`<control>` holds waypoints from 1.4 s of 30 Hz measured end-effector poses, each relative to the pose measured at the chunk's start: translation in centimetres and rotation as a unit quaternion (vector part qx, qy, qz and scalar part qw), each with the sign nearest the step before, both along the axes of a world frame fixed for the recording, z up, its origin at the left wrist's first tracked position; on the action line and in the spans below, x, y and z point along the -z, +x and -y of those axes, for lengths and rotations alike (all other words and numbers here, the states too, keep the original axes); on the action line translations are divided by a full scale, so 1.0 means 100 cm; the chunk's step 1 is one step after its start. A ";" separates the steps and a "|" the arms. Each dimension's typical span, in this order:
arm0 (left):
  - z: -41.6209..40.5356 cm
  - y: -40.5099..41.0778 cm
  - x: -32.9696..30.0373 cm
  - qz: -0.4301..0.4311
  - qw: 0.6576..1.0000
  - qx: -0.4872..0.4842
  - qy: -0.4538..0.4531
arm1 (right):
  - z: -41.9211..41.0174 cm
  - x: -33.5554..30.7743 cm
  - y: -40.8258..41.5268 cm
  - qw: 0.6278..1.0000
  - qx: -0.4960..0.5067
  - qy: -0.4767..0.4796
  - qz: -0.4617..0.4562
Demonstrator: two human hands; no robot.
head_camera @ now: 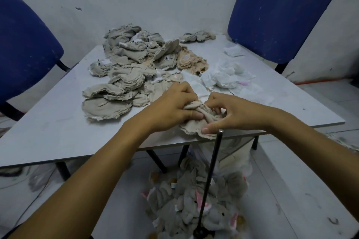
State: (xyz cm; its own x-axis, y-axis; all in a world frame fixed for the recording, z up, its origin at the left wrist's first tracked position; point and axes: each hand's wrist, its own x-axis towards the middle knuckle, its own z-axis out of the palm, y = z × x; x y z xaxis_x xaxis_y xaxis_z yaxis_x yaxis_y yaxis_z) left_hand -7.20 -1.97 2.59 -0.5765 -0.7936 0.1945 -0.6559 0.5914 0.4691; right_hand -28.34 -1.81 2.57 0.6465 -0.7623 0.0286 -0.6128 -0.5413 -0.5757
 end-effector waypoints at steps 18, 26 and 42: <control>-0.068 -0.017 0.001 -0.069 0.917 0.117 -0.374 | -0.070 0.013 -0.018 0.892 -0.014 -0.450 0.048; -0.076 -0.025 0.055 -0.109 0.915 0.062 -0.384 | -0.079 0.077 -0.015 0.890 0.034 -0.444 0.099; -0.084 0.002 0.014 -0.089 0.965 0.132 -0.208 | -0.082 0.025 -0.016 0.916 -0.009 -0.382 0.117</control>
State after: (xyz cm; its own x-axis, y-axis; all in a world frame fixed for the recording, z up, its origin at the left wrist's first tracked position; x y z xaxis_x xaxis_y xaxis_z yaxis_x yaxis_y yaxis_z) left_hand -7.00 6.38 1.18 -0.6762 -0.4554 0.5791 -0.3873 0.8884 0.2464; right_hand -29.91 6.36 0.03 0.5665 -0.4504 0.6900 -0.5075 -0.8505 -0.1385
